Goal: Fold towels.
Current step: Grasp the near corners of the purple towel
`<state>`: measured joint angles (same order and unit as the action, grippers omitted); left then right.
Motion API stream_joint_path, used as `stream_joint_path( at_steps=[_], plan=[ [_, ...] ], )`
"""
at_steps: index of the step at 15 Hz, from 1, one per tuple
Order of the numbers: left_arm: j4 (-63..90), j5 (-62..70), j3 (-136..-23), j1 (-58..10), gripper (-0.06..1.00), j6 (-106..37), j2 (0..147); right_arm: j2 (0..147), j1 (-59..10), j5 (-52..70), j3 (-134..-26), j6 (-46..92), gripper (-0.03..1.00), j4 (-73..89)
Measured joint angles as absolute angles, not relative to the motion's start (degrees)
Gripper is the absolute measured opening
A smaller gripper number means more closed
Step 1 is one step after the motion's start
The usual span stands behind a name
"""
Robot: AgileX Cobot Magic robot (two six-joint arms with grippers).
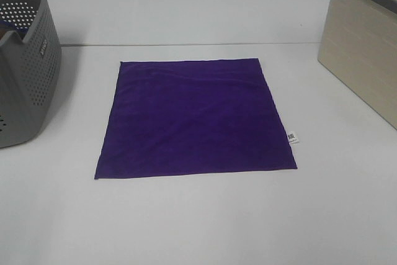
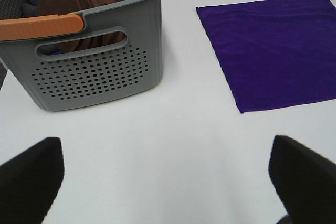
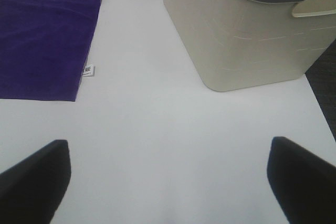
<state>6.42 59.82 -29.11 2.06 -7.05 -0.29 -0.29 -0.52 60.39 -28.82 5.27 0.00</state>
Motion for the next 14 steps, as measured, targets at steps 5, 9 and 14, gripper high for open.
stream_joint_path(
  at_steps=[5,9,14],
  plan=[
    [6.42,59.82,-29.11,2.06,0.99,-7.05,-0.29,-0.29,-0.52,60.39,-28.82,5.27,0.99,0.0],
    [6.42,59.82,-29.11,2.06,0.99,-7.05,-0.29,-0.29,-0.52,60.39,-28.82,5.27,0.99,0.0],
    [6.25,59.99,-29.45,2.06,0.99,-7.05,0.63,1.15,-0.52,60.56,-30.25,5.27,0.99,0.8]
  ],
)
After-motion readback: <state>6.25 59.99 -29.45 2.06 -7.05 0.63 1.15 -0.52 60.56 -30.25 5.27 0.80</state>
